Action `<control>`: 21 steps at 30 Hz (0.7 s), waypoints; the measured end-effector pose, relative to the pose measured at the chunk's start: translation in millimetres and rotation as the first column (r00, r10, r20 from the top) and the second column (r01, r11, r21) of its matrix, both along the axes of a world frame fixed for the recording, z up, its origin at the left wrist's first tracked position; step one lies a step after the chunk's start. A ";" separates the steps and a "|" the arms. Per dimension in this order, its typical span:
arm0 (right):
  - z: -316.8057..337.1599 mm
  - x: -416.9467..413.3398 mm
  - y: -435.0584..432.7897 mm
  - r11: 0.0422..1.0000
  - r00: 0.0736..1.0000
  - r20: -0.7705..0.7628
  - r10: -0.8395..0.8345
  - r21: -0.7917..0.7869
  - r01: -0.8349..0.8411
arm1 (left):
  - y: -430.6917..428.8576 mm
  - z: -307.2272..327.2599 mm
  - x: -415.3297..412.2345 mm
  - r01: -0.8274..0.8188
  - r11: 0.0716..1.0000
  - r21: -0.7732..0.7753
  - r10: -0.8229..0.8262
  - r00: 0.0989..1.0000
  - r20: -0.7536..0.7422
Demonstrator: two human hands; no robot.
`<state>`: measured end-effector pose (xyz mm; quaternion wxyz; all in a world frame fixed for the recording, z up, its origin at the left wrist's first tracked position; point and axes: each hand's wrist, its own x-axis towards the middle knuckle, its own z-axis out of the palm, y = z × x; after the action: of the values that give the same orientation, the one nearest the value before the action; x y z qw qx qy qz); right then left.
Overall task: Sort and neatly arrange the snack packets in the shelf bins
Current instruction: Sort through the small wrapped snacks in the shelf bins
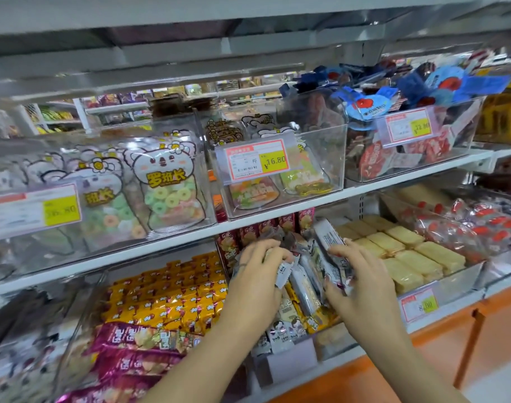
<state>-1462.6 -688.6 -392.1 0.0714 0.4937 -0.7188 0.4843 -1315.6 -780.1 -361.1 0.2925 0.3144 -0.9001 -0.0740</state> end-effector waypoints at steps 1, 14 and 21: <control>2.9 6.2 6.0 1.000 1.000 -0.015 0.014 -0.012 -0.014 | 3.7 2.0 8.3 0.008 1.000 -0.017 -0.008 1.000 0.002; 34.6 152.2 26.0 0.892 0.892 -0.013 0.451 -0.015 -0.451 | 54.4 31.4 171.9 -0.036 0.991 -0.128 0.027 0.997 -0.071; 50.0 245.8 -4.2 0.774 0.773 -0.050 0.633 0.021 -0.633 | 50.9 30.1 274.2 -0.205 0.971 -0.126 0.192 0.975 -0.112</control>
<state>-1216.8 -692.8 -342.1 -0.0766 0.7196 -0.5095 0.4656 -1041.4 -729.1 -331.0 0.3637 0.3780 -0.8514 0.0020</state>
